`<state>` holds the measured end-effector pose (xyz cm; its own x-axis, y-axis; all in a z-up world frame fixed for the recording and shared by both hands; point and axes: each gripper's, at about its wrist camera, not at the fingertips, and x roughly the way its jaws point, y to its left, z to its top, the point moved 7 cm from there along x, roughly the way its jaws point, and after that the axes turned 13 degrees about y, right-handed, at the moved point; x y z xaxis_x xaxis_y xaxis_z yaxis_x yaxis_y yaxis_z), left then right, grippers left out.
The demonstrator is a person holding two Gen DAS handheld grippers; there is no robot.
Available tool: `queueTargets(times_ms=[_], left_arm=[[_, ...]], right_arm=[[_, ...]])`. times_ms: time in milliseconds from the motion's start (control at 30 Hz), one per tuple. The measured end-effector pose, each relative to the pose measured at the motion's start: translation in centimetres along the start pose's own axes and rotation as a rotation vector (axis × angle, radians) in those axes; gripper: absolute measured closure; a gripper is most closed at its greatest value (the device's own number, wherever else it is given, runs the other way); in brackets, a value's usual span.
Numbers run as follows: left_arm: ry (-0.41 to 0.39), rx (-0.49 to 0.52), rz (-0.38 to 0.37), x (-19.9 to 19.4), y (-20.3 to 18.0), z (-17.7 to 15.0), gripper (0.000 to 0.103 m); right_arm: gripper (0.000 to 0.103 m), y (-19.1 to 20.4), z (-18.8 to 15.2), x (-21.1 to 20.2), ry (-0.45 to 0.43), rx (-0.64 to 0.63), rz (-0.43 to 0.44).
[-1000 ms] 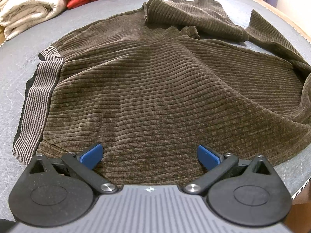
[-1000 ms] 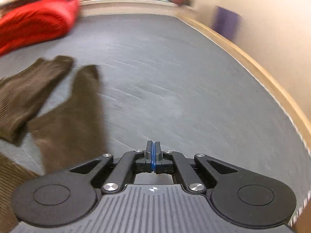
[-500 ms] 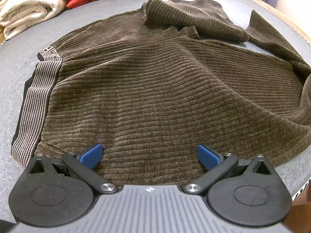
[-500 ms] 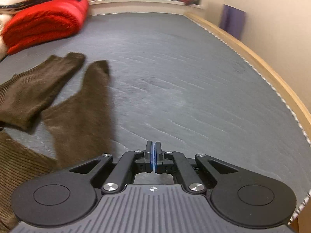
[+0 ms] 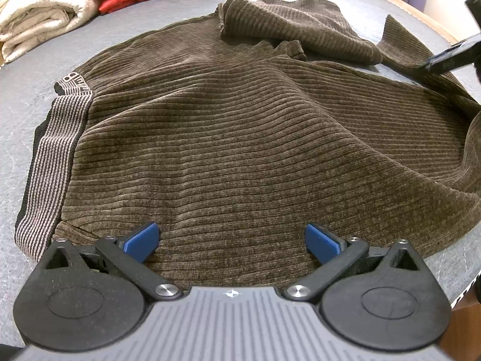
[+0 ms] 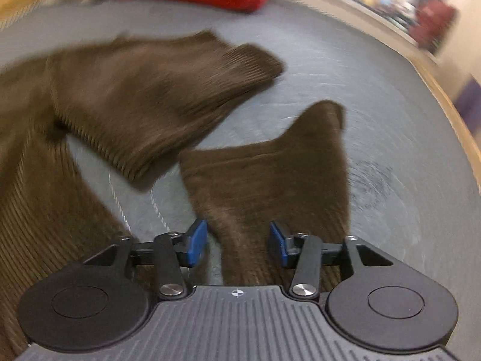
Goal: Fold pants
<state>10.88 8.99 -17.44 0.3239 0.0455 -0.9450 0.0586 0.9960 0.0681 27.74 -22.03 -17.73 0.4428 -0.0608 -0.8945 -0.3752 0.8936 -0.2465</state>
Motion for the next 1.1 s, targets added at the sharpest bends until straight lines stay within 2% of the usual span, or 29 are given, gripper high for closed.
queueTargets(times_ms=[100, 167, 200, 333, 467, 567, 667, 767, 833, 867, 933, 1033, 1100], left_arm=[[-0.001, 0.0, 0.001, 0.0, 0.0, 0.0, 0.0], [-0.002, 0.0, 0.002, 0.0, 0.0, 0.0, 0.0], [-0.003, -0.001, 0.003, 0.0, -0.1, 0.0, 0.0], [-0.004, -0.002, 0.005, -0.1, 0.0, -0.1, 0.0], [-0.01, -0.004, 0.009, -0.2, -0.1, -0.2, 0.0], [-0.011, -0.005, 0.009, -0.2, 0.0, -0.2, 0.0], [-0.007, -0.001, 0.005, -0.2, 0.1, -0.2, 0.0], [0.004, 0.001, -0.003, -0.2, 0.1, 0.1, 0.0], [0.007, 0.002, -0.004, 0.0, 0.1, 0.3, 0.0], [0.007, 0.003, -0.002, 0.0, 0.0, 0.4, 0.0], [0.005, 0.0, -0.001, 0.1, 0.0, 0.5, 0.0], [0.002, -0.001, 0.003, 0.1, -0.1, 0.4, 0.0], [-0.001, -0.001, 0.0, 0.1, -0.1, 0.4, 0.0]], right_arm=[[0.056, 0.2, -0.2, 1.7, 0.052, -0.047, -0.045], [0.074, -0.3, -0.3, 1.7, 0.045, -0.036, -0.037], [0.095, -0.8, -0.3, 1.5, 0.039, -0.022, -0.029], [0.095, -3.2, -0.2, -0.7, -0.035, 0.085, -0.011], [0.096, -9.3, -1.6, -5.0, -0.15, 0.31, -0.008], [0.097, -14.5, -5.1, -7.6, -0.213, 0.502, -0.013], [0.097, -20.0, -11.1, -9.0, -0.224, 0.733, -0.014], [0.097, -24.4, -19.1, -8.2, -0.134, 0.979, -0.02], [0.097, -26.1, -24.8, -6.3, -0.003, 1.141, -0.004], [0.097, -26.2, -27.7, -4.9, 0.096, 1.212, 0.025], [0.097, -25.7, -30.6, -3.0, 0.213, 1.27, 0.067], [0.095, -26.2, -30.5, -3.4, 0.172, 1.265, 0.081], [0.091, -26.6, -30.5, -3.7, 0.128, 1.331, 0.105]])
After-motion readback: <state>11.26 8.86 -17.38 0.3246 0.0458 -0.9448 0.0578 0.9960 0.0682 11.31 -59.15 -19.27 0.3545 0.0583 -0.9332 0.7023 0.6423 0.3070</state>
